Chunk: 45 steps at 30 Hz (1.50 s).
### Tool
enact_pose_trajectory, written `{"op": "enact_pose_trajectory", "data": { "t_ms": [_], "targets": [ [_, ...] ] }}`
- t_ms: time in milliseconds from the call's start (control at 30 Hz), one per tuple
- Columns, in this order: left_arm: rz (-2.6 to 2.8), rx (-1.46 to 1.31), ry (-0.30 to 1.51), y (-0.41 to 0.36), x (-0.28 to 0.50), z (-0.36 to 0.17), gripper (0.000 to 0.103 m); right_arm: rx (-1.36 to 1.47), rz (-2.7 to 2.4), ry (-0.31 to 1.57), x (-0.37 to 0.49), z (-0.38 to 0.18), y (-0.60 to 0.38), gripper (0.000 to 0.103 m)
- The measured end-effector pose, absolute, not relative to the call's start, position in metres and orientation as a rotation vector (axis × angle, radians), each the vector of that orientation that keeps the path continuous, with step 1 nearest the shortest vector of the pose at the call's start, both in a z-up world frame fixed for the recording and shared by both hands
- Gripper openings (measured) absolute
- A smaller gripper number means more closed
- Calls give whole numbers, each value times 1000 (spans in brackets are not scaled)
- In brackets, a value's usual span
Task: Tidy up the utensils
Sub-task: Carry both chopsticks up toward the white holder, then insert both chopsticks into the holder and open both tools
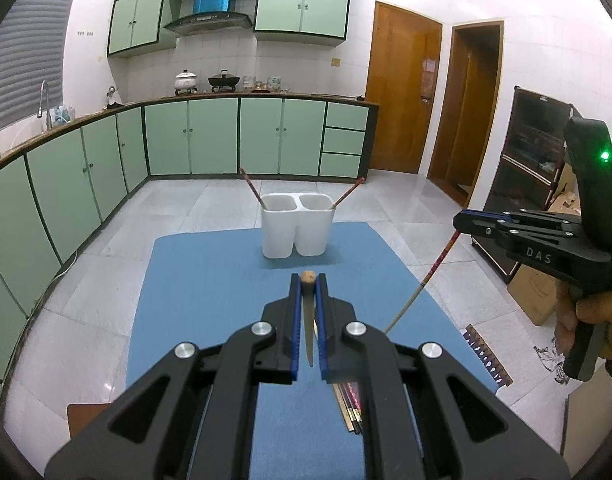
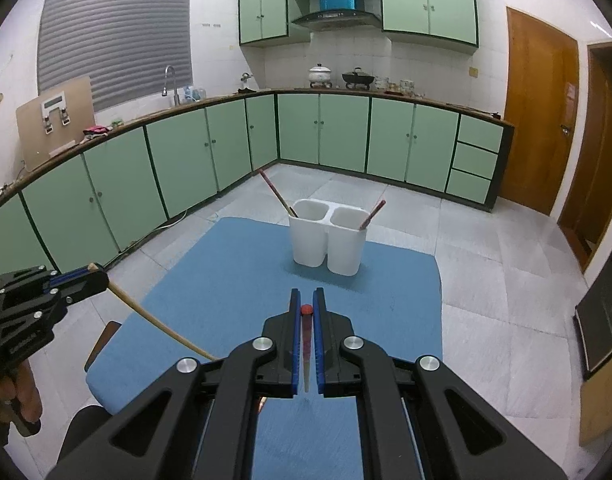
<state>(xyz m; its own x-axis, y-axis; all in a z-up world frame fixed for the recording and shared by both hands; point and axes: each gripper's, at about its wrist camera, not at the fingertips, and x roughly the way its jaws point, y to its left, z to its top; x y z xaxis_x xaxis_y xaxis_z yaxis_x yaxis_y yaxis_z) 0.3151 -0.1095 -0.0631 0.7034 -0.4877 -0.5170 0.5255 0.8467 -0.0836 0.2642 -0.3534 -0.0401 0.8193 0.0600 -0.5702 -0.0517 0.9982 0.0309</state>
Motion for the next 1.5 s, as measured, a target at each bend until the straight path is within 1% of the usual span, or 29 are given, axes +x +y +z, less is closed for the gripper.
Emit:
{"op": "enact_pose_trajectory", "data": {
  "t_ms": [367, 467, 867, 1100, 1300, 1400, 1500],
  "targets": [
    [-596, 88, 530, -122, 342, -35, 6, 18, 75, 586, 293, 0, -356, 6],
    [-601, 95, 500, -128, 354, -24, 6, 18, 77, 585, 308, 12, -359, 6],
    [-579, 65, 452, -161, 441, 13, 6, 54, 44, 532, 389, 59, -380, 6],
    [-551, 60, 404, -191, 496, 32, 6, 42, 11, 504, 437, 76, -386, 6],
    [-510, 81, 332, -219, 531, 37, 6, 54, -26, 476, 478, 74, -398, 6],
    [-490, 70, 318, -229, 550, 29, 6, 48, -50, 482, 500, 59, -406, 6],
    [-486, 42, 343, -237, 572, 16, 6, 63, -54, 504, 518, 40, -414, 6]
  ]
}}
